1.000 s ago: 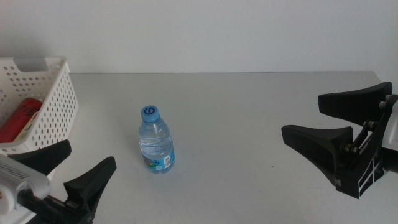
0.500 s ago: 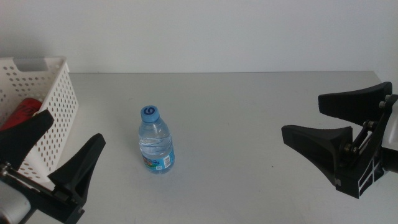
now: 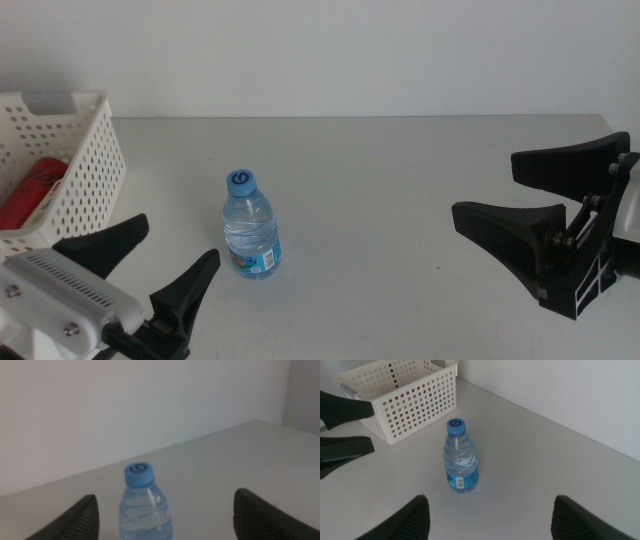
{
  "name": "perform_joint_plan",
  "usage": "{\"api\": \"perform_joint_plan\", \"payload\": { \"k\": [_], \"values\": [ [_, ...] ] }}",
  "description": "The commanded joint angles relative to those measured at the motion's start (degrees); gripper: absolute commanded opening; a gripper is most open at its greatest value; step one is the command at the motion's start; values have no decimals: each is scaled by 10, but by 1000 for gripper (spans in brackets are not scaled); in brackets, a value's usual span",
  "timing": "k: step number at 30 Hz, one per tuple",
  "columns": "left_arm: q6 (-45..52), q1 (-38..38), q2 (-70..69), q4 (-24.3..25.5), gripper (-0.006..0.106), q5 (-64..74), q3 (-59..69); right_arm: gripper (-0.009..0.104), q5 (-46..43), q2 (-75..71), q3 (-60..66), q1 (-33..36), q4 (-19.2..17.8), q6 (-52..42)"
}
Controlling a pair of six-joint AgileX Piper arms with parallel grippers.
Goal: Use arms to grab the bottles and put them into the dustbin to the left of the table.
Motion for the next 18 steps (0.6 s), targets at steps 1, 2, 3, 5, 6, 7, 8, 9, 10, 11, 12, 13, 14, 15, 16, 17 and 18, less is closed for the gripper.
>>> {"api": "perform_joint_plan", "payload": {
  "k": [1, 2, 3, 5, 6, 7, 8, 9, 10, 11, 12, 13, 14, 15, 16, 17, 18],
  "values": [
    [-39, -4, 28, 8, 90, -49, -19, 61, -41, -5, -14, -3, 1, -5],
    [-48, -4, 39, 12, 90, -49, -19, 61, -41, -5, -14, -3, 1, -5],
    [-54, -4, 49, 15, 90, -49, -19, 61, -41, -5, -14, -3, 1, -5],
    [-55, -4, 63, 15, 90, -49, -19, 61, -41, -5, -14, -3, 1, -5],
    [-55, -4, 70, 15, 90, -49, -19, 61, -41, -5, -14, -3, 1, -5],
    [-55, -4, 76, 15, 90, -49, -19, 61, -41, -5, -14, -3, 1, -5],
    [-55, -4, 84, 13, 90, -49, -19, 61, -41, -5, -14, -3, 1, -5],
    [-55, -4, 92, 8, 90, -49, -19, 61, -41, -5, -14, -3, 1, -5],
    [-55, -4, 101, 3, 90, -49, -19, 61, -41, -5, -14, -3, 1, -5],
    [-55, -4, 111, -6, 90, -50, -19, 61, -41, -5, -14, -3, 1, -5],
    [-55, -4, 120, -15, 90, -50, -19, 61, -41, -5, -14, -3, 1, -5],
    [-55, -4, 127, -27, 90, -53, -19, 61, -41, -5, -14, -3, 1, -5],
    [-55, -4, 137, -36, 90, -58, -19, 61, -41, -5, -14, -3, 1, -5],
    [-55, -4, 147, -37, 90, -63, -19, 61, -41, -5, -14, -3, 1, -5],
    [-55, -4, 154, -37, 90, -71, -19, 61, -41, -5, -14, -3, 1, -5],
    [-55, -4, 164, -37, 90, -83, -19, 61, -41, -5, -14, -3, 1, -5],
    [-55, -4, 173, -37, 90, -98, -19, 61, -41, -5, -14, -3, 1, -5]
  ]
}}
